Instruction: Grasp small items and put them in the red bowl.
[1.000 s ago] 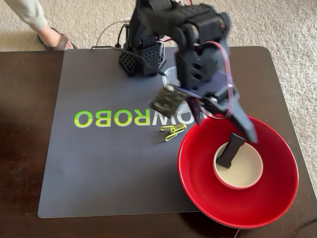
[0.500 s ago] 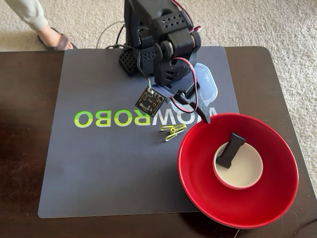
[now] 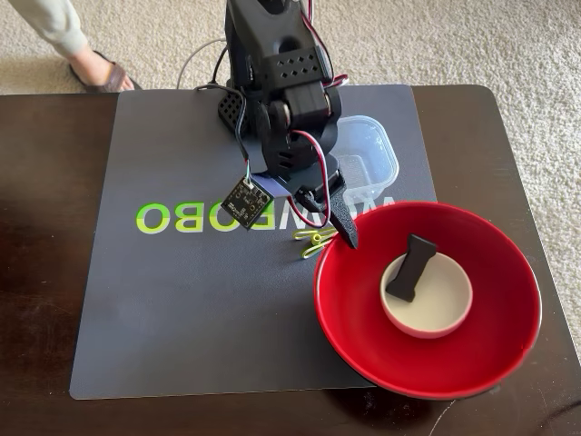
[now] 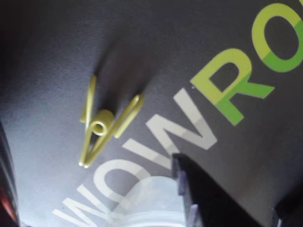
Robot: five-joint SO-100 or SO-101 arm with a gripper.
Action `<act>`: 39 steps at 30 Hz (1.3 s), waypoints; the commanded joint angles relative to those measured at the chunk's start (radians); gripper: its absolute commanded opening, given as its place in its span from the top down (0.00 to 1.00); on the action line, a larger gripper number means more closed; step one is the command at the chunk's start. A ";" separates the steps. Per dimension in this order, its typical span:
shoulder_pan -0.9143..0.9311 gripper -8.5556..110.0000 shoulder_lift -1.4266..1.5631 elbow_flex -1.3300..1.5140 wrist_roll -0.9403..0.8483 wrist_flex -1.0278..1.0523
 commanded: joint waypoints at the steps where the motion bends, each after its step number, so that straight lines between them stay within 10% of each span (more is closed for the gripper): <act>1: 0.011 0.48 0.057 -0.034 -0.005 0.012; 18: 0.092 0.48 0.301 -0.127 -0.066 0.305; 39: 0.124 0.50 -0.253 -0.083 -0.095 -0.086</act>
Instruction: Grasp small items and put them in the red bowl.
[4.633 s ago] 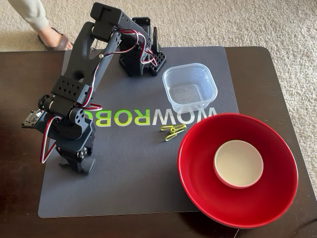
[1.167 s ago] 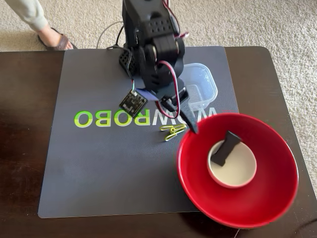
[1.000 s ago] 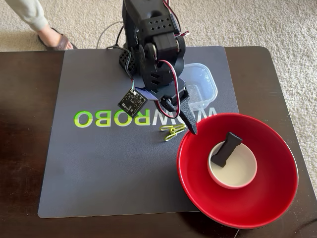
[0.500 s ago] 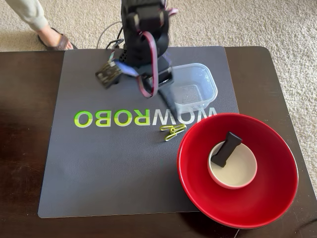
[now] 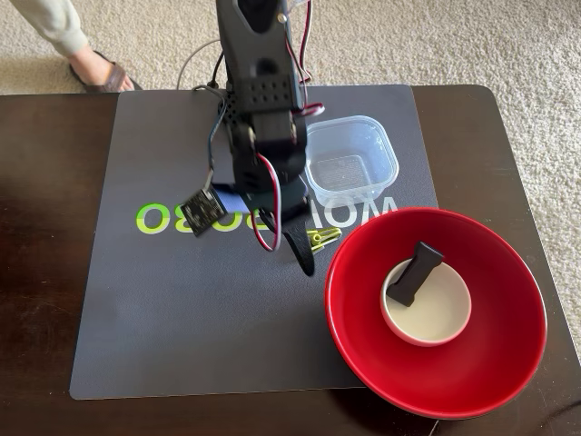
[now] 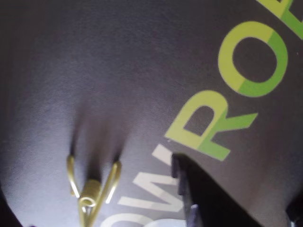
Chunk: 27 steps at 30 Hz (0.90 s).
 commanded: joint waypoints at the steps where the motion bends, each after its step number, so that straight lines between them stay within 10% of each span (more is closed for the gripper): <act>1: -0.037 0.51 -0.021 -0.029 -0.008 -0.015; 17: -0.206 0.63 -0.109 -0.028 0.015 -0.058; 27: -0.242 0.93 -0.184 -0.071 0.015 -0.067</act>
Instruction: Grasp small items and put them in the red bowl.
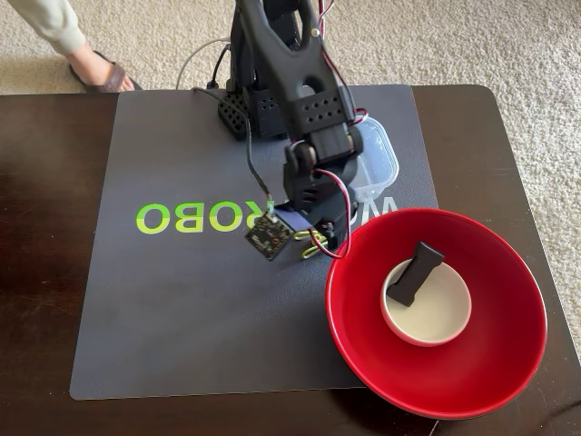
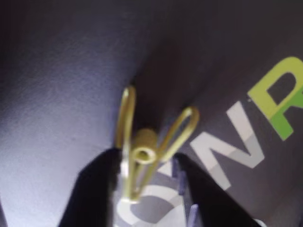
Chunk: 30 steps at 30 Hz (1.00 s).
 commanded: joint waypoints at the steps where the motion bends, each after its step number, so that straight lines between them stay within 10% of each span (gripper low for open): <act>1: -0.002 0.93 -0.009 -0.005 0.006 0.011; 30: 0.301 0.67 0.215 0.017 -0.048 0.100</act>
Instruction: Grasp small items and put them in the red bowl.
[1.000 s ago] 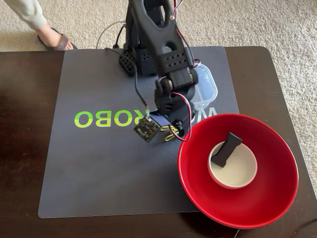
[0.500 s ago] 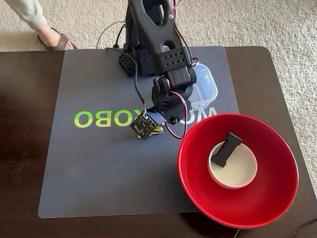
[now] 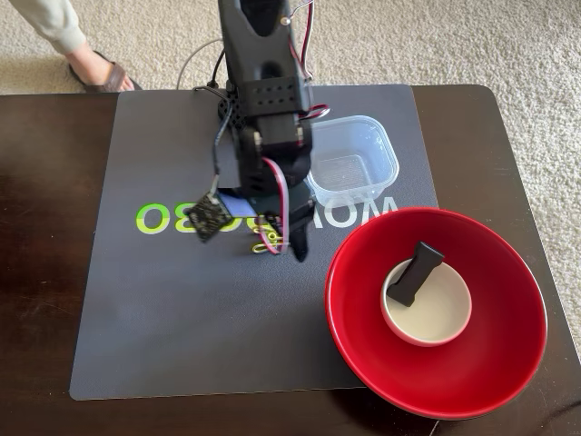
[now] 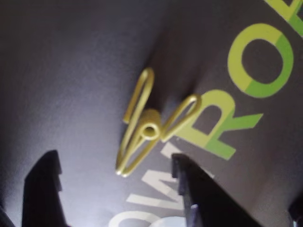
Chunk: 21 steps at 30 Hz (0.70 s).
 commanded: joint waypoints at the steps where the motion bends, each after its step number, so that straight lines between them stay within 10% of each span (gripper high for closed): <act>1: 0.038 0.68 0.025 0.003 -0.028 0.000; 21: 0.037 0.76 0.038 0.130 -0.026 -0.049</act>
